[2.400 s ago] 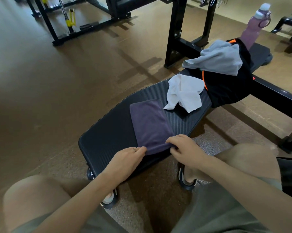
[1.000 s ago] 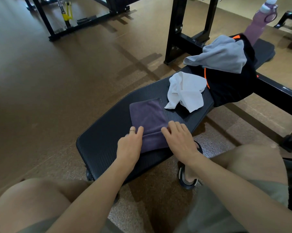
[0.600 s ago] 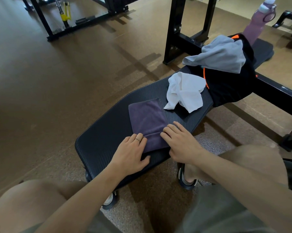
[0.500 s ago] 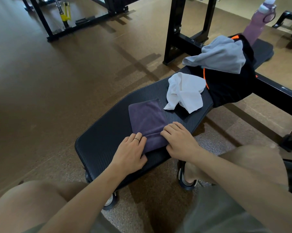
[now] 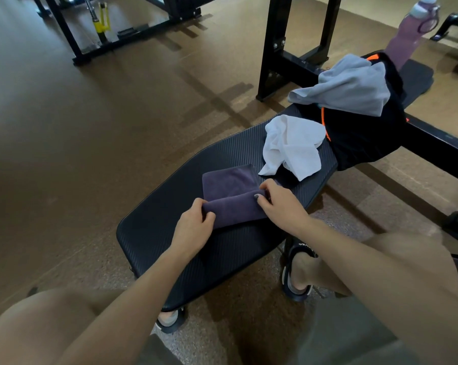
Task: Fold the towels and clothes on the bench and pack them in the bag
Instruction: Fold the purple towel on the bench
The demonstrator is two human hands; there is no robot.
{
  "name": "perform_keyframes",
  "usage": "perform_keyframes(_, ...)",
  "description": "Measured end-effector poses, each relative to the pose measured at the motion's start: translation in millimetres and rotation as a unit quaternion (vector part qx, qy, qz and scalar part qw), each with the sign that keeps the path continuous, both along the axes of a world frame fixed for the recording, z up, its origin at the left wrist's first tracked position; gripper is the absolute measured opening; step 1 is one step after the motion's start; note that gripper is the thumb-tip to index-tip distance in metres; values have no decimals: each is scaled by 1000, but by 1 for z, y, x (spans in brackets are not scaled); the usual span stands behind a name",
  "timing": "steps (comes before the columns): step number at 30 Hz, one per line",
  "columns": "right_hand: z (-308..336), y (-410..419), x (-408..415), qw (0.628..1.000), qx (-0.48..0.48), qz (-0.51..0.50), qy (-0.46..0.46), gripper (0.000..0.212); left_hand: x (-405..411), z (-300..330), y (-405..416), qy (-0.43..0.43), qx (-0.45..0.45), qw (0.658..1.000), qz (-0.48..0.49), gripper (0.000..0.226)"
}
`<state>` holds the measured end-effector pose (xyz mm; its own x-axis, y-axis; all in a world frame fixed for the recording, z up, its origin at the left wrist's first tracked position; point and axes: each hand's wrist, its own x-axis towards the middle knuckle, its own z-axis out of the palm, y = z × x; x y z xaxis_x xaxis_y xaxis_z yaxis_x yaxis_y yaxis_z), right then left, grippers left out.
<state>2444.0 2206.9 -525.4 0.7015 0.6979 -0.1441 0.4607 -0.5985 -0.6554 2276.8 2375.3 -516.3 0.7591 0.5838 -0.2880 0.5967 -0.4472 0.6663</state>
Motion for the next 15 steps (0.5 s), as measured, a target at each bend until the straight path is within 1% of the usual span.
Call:
perform_keyframes(5,-11,10,2,999,-27,-26,-11,20,5,-10,-1,-8,37,999,9,12)
perform_keyframes(10,-17,18,0,995,-66,-12,-75,21,6,-14,-4,-23,71,997,8,33)
perform_keyframes(12,-20,18,-2,988,-78,-6,-133,24,8,-15,-4,-8,114,993,-14,34)
perform_keyframes(13,-20,18,-2,982,-85,-1,-169,24,10,-15,-4,15,150,988,-34,32)
perform_keyframes(14,-21,18,-2,972,-91,12,-217,23,10,-15,-5,44,202,977,-59,29)
perform_keyframes(15,-21,19,-2,955,-96,33,-279,22,11,-14,-5,67,266,958,-87,27)
